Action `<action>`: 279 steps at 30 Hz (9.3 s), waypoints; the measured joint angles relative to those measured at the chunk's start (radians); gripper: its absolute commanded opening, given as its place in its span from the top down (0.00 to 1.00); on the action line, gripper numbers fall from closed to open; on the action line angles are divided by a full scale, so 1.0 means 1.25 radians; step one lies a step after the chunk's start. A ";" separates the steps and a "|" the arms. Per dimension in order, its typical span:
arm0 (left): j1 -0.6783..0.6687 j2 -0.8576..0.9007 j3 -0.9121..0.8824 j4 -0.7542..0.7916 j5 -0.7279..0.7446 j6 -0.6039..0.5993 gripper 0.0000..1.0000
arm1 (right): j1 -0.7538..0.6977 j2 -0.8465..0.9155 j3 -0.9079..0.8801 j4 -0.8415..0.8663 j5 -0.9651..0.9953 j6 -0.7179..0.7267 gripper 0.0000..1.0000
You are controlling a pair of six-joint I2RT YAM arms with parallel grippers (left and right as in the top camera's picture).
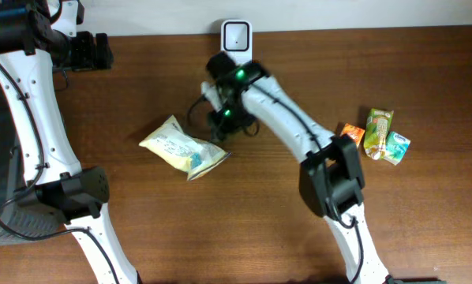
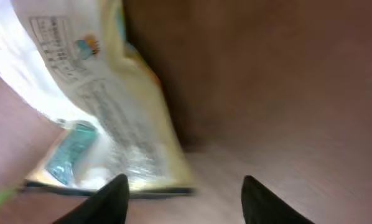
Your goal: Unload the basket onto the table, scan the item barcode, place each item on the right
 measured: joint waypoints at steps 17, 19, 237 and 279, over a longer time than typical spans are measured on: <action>0.000 0.000 0.000 -0.001 0.000 0.000 0.01 | 0.053 0.000 -0.143 0.100 -0.013 0.523 0.01; 0.000 0.000 0.000 -0.001 0.000 0.000 0.01 | 0.054 0.000 -0.186 0.169 -0.055 0.536 0.01; 0.008 0.000 0.000 -0.001 0.003 0.000 0.01 | -0.615 -0.276 -0.386 0.171 0.225 0.278 0.01; 0.008 0.000 0.000 -0.001 0.003 0.000 0.01 | -0.434 -1.483 -1.191 0.696 0.210 0.106 0.01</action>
